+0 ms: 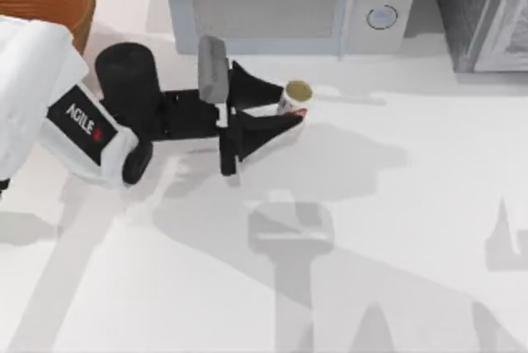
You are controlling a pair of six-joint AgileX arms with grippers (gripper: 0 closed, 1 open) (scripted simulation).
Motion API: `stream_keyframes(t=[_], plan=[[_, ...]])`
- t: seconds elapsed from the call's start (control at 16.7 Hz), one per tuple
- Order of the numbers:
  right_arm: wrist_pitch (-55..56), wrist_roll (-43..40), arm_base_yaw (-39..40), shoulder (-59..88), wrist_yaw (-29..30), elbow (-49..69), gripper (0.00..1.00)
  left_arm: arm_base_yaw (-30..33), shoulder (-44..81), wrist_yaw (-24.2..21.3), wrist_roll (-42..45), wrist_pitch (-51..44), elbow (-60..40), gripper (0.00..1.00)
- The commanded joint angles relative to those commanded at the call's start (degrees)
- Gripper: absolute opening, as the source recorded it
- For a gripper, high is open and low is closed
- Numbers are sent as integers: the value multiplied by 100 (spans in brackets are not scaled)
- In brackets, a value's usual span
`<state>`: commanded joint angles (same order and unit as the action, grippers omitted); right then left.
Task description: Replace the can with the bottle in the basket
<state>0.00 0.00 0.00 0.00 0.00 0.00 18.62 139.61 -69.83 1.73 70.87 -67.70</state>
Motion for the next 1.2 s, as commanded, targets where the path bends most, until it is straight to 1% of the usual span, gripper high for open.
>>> stream_keyframes(t=[0.12,0.24,0.6,1.2], plan=[[0,0,0,0,0,0,100,44,448,-226,-4,219,-198,0],[0,0,0,0,0,0,100,65,681,-343,-6,332,-299,0],[0,0,0,0,0,0,100,69,731,-367,-7,356,-321,0],[0,0,0,0,0,0,100,69,731,-367,-7,356,-321,75]])
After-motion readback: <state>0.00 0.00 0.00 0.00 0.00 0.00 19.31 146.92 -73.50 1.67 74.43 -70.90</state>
